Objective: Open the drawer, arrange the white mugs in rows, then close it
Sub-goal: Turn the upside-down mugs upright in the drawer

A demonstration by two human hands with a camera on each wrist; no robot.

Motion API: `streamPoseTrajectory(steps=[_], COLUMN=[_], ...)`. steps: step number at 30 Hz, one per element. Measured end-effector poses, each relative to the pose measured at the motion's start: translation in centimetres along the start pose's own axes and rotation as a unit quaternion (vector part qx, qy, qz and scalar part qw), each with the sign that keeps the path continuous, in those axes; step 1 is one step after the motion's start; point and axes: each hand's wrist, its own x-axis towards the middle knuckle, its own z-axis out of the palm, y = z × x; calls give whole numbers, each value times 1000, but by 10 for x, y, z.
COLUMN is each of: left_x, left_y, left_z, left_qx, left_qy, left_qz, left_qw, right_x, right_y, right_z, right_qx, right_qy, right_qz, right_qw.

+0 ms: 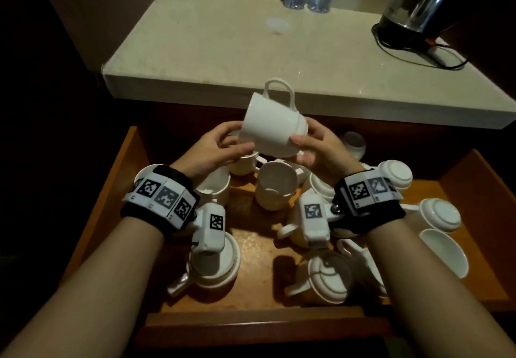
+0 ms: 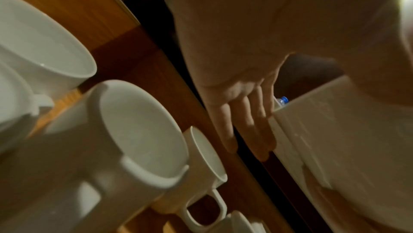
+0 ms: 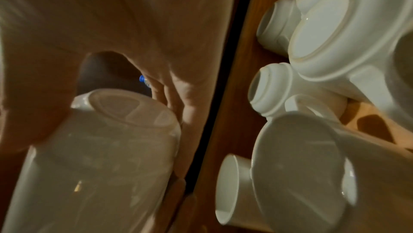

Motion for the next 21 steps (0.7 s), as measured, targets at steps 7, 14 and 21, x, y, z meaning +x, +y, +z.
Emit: streamPoseTrajectory(steps=[7, 14, 21], left_x=[0, -7, -12], left_y=[-1, 8, 11], left_z=[-11, -18, -9], left_qx=[-78, 17, 111], left_qy=[-14, -36, -136], left_qz=[39, 46, 13], left_qw=[996, 998, 984], right_x=[8, 1, 2], right_y=[12, -7, -2], right_z=[-3, -4, 3], right_qx=[-91, -236, -441], right_qy=[-62, -91, -65], right_qz=[70, 137, 120], right_qw=[991, 958, 887])
